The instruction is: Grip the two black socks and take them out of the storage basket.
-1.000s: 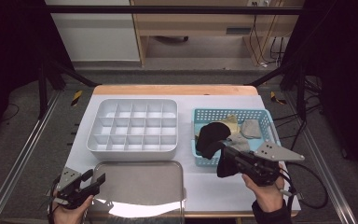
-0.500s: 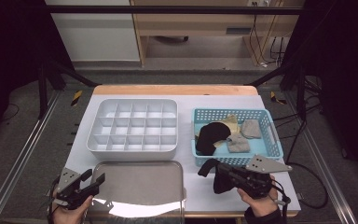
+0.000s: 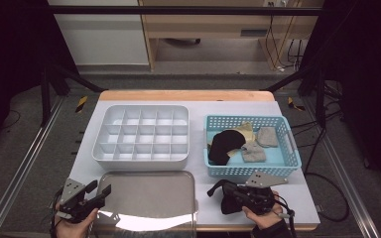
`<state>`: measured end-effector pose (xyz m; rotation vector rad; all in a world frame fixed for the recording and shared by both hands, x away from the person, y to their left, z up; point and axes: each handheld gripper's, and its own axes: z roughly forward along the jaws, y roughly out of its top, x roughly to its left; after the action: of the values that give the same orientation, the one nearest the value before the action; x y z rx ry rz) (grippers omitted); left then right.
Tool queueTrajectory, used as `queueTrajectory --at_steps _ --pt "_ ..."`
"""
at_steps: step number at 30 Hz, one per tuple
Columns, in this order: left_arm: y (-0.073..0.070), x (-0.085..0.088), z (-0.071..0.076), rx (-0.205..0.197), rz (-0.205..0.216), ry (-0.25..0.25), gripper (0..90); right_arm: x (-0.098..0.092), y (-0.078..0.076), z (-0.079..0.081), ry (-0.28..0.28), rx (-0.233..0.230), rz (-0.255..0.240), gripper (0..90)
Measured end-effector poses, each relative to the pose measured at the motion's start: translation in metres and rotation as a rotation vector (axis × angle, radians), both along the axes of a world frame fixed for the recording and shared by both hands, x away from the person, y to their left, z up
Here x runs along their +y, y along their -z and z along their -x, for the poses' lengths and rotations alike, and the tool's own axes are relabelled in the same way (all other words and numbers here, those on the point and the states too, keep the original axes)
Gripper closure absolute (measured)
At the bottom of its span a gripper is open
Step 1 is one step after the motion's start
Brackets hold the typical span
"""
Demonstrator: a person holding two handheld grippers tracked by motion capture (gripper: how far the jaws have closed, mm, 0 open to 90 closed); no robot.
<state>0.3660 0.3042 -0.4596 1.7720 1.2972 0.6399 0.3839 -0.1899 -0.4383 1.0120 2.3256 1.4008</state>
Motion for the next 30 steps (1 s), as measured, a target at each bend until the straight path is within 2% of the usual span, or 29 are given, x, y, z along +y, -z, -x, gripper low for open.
queueTrajectory --at_steps 9,12,16,19,25,30 --pt "0.0 0.001 -0.001 0.016 0.002 -0.006 41.9 0.008 0.025 -0.008 -0.009 0.052 0.043 84.1" --pt "0.0 0.001 -0.001 0.018 0.004 -0.005 41.8 0.012 0.029 -0.009 -0.014 0.054 0.052 82.2" --pt "0.0 0.0 -0.002 0.022 0.006 -0.009 41.5 0.012 0.026 -0.008 -0.015 0.031 0.033 75.7" --pt "0.0 0.001 -0.002 0.021 0.011 -0.01 41.4 0.009 0.022 -0.008 -0.002 0.022 0.001 71.1" --pt "0.0 0.002 -0.002 0.026 0.016 -0.009 41.4 0.003 0.012 -0.008 0.042 -0.007 -0.029 62.3" --pt "-0.001 0.003 -0.001 0.032 0.031 -0.009 40.6 -0.003 0.002 -0.009 0.095 -0.019 -0.055 50.8"
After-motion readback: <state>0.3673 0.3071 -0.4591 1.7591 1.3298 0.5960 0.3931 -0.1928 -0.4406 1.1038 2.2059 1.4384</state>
